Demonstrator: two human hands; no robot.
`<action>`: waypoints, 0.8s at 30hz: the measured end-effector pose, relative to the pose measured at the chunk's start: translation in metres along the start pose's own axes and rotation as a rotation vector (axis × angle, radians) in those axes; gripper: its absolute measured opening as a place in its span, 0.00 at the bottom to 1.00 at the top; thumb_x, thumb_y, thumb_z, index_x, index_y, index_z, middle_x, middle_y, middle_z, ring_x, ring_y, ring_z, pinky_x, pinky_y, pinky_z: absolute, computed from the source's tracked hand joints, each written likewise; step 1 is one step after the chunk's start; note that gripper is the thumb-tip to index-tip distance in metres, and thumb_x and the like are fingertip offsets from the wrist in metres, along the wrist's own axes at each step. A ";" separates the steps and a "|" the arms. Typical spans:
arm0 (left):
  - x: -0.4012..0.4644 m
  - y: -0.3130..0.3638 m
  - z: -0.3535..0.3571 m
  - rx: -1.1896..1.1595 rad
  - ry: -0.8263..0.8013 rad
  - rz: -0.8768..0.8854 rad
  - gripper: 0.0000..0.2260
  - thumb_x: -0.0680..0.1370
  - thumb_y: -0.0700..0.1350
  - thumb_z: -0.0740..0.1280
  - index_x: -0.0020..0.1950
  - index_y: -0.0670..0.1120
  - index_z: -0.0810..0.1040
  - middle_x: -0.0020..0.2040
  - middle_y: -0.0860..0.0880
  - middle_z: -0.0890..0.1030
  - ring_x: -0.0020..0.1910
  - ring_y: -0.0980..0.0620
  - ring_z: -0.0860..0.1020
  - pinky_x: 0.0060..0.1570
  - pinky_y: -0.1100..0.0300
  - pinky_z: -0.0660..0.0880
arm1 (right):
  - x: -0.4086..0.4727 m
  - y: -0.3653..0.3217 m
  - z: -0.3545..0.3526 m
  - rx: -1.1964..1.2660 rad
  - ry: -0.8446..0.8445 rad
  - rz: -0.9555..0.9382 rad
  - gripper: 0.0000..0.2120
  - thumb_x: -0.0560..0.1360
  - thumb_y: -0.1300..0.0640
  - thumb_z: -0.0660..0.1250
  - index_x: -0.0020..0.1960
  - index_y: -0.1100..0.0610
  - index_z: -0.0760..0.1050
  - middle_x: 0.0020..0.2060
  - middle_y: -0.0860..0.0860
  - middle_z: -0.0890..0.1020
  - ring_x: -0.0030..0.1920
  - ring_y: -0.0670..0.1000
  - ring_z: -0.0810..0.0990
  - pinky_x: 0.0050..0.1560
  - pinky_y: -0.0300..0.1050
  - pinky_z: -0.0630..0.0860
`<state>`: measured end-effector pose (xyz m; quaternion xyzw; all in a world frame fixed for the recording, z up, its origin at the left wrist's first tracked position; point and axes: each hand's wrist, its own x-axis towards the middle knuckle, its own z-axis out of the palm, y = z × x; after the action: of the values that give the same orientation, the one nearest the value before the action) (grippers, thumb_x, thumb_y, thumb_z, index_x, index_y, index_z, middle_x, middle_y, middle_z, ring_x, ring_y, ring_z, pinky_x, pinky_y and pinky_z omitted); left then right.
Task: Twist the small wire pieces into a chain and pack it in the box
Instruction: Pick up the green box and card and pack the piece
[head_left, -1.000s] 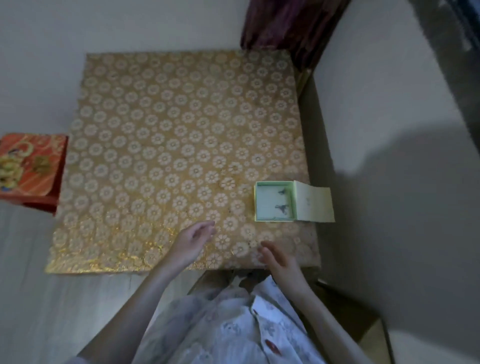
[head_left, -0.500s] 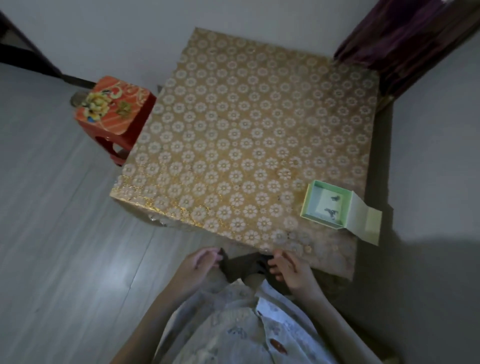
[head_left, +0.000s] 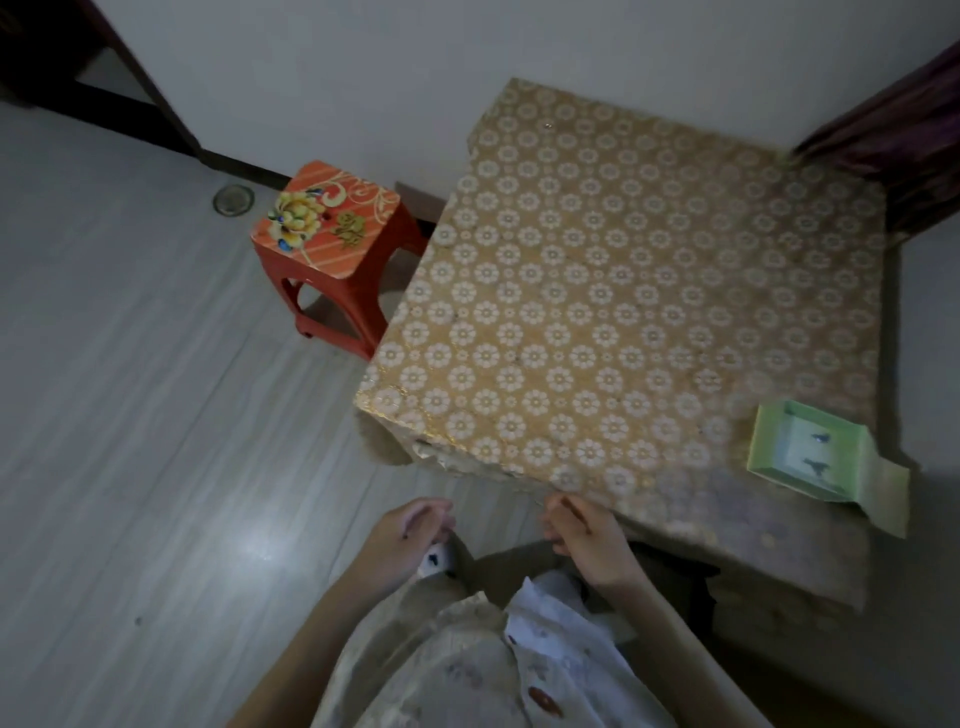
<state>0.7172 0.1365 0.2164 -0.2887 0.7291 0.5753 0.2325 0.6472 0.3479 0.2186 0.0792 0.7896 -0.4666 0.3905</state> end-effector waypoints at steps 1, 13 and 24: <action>0.004 -0.002 -0.017 0.010 -0.005 0.004 0.10 0.82 0.45 0.57 0.58 0.46 0.75 0.51 0.50 0.81 0.48 0.57 0.79 0.44 0.71 0.74 | 0.003 -0.008 0.015 -0.006 -0.001 0.003 0.13 0.81 0.57 0.56 0.51 0.67 0.73 0.50 0.67 0.77 0.51 0.64 0.77 0.55 0.59 0.73; 0.039 -0.013 -0.145 0.005 0.043 -0.005 0.10 0.82 0.46 0.56 0.57 0.48 0.75 0.49 0.54 0.81 0.48 0.58 0.79 0.47 0.68 0.73 | 0.053 -0.093 0.095 -0.021 -0.020 0.035 0.08 0.81 0.55 0.57 0.50 0.55 0.74 0.45 0.52 0.81 0.45 0.48 0.80 0.44 0.40 0.76; 0.113 0.022 -0.256 0.059 0.066 -0.011 0.11 0.82 0.45 0.56 0.58 0.46 0.75 0.52 0.49 0.81 0.49 0.55 0.79 0.46 0.68 0.74 | 0.140 -0.188 0.142 -0.134 0.057 -0.077 0.11 0.80 0.51 0.58 0.46 0.55 0.76 0.42 0.56 0.82 0.44 0.56 0.80 0.49 0.56 0.77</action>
<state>0.6190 -0.1264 0.2150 -0.3045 0.7515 0.5425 0.2197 0.5370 0.0976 0.2119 0.0359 0.8322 -0.4250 0.3543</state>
